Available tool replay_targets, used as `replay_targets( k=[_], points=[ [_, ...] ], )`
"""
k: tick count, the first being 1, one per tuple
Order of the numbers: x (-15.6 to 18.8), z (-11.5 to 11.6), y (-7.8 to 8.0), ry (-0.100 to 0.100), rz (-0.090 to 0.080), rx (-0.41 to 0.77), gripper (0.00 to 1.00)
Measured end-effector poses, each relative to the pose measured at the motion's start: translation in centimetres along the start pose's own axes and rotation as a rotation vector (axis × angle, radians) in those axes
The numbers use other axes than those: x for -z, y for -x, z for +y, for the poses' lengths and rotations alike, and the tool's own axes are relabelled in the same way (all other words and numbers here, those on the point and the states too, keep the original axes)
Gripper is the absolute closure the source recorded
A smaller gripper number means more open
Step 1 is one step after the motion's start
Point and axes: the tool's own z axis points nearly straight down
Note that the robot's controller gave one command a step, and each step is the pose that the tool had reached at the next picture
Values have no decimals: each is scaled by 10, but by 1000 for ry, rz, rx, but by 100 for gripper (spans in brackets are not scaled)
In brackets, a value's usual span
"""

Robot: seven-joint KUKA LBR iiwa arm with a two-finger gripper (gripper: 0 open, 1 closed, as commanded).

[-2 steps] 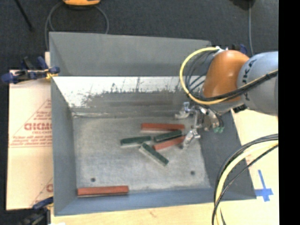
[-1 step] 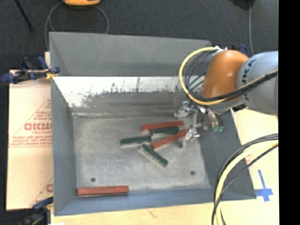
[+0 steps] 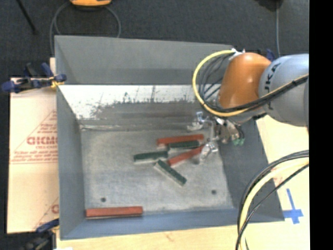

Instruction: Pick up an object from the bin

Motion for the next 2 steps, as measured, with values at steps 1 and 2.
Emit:
replay_targets(
  k=[1, 2],
  points=[
    [-17, 16, -3, 2, -3, -2, 0],
    [-14, 21, 10, -7, 0, 65, 100]
  ],
)
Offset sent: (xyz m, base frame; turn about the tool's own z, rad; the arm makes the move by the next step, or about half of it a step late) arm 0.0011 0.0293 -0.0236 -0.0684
